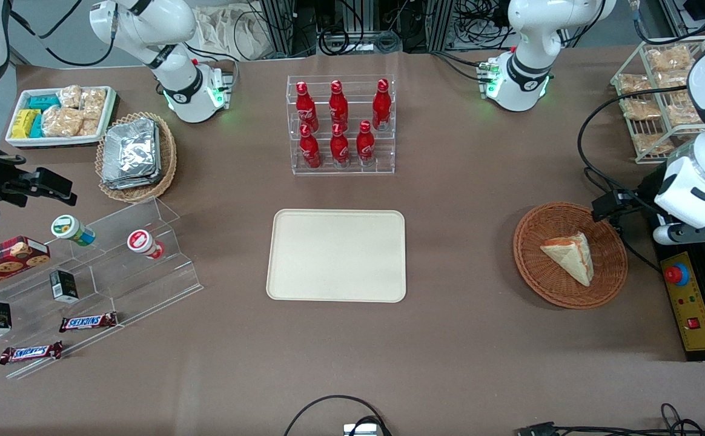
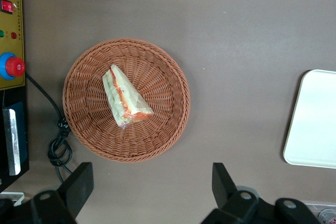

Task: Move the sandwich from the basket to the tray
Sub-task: 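Lower the open left gripper over the wrapped sandwich in the basket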

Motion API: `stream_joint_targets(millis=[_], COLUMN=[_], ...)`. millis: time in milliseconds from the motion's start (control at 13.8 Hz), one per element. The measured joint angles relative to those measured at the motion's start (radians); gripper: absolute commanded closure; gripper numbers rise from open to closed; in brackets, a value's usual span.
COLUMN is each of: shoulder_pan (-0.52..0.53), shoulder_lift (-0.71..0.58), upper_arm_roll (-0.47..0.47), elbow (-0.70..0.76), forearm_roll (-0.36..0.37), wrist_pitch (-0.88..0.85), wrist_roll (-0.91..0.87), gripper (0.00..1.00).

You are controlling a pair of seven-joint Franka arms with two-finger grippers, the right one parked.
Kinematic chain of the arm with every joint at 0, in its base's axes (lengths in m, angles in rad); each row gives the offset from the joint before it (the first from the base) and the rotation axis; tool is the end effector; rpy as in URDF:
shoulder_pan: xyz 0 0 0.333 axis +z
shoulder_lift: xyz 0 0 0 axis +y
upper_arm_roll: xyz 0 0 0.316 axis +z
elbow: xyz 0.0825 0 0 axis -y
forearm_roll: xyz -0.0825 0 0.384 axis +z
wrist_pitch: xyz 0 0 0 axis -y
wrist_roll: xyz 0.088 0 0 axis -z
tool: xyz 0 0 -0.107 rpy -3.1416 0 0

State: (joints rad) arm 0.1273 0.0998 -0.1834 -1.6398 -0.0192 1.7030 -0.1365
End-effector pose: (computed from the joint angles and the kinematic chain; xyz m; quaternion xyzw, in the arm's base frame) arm 0.5889 -0.0305 0.5469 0.9988 0.0419 -0.0192 0.0168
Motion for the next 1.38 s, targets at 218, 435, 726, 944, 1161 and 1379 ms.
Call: stream_joint_targets(millis=[218, 435, 726, 944, 1161, 1379], shoulder_pan=[0.0, 0.0, 0.0, 0.001, 0.007, 0.04], shoulder_lift=[0.0, 0.0, 0.002, 0.012, 0.016, 0.016], upper_arm_roll=[0.0, 0.0, -0.001, 0.002, 0.004, 0.005], elbow=[0.004, 0.005, -0.002, -0.068, -0.171, -0.272], forearm_roll=[0.0, 0.0, 0.0, 0.0, 0.0, 0.0], wrist_pitch=[0.0, 0.0, 0.017, 0.082, 0.186, 0.292], wrist_roll=[-0.008, -0.022, -0.159, -0.328, -0.441, -0.55], gripper=[0.0, 0.0, 0.0, 0.0, 0.0, 0.0])
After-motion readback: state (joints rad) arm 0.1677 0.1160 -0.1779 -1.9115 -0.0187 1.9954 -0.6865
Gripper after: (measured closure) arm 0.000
